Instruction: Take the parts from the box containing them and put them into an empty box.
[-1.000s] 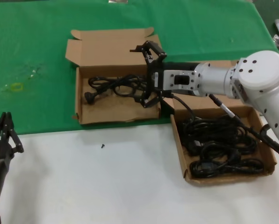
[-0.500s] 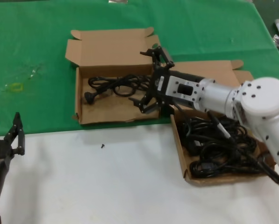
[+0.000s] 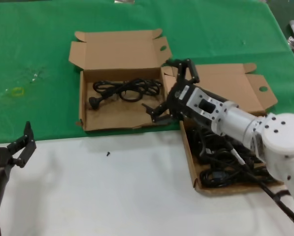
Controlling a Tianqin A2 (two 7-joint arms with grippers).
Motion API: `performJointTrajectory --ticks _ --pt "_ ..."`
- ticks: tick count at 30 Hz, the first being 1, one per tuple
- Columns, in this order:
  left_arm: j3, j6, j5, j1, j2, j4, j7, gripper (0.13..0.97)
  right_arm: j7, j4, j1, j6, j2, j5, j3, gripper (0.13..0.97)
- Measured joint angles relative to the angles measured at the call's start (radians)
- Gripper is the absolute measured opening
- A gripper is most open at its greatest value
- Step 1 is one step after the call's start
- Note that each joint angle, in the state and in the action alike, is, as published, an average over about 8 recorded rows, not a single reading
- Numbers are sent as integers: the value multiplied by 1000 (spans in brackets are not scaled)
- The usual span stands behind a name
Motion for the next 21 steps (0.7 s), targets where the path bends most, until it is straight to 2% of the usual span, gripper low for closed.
performJointTrajectory --ticks 8,12,21 --pt "0 0 0 0 0 0 0 742 68 85 -104 79 4 33 42 966" --pt "0 0 0 0 0 0 0 742 102 128 -155 119 6 49 63 966" --pt "0 0 0 0 0 0 0 885 178 224 -272 208 10 86 110 966"
